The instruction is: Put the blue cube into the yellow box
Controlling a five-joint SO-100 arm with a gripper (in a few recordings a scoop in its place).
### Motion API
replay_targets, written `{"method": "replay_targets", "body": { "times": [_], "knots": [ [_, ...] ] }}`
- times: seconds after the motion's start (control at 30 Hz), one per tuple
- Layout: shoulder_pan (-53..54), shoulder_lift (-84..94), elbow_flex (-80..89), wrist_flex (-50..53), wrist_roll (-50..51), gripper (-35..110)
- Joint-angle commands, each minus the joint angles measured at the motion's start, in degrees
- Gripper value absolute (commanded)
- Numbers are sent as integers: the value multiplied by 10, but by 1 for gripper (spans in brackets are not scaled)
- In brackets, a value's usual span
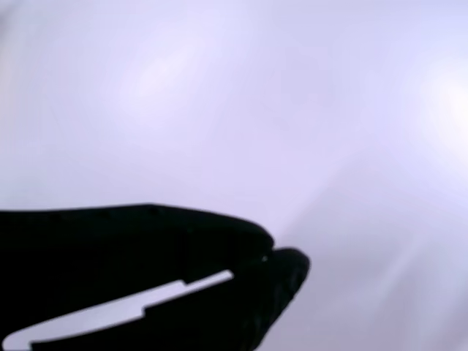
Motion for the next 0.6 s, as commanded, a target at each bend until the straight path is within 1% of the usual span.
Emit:
{"method": "replay_targets", "body": {
  "times": [0.0, 0.1, 0.2, 0.23, 0.33, 0.4, 0.57],
  "knots": [
    [94, 62, 32, -15, -11, 0],
    [125, 114, 98, -15, -3, 0],
    [120, 186, 174, -2, 19, 0],
    [106, 195, 174, 29, 40, 0],
    [62, 210, 174, 69, 92, 0],
    [38, 216, 174, 96, 105, 0],
    [-46, 249, 174, 202, 132, 0]
  ]
}}
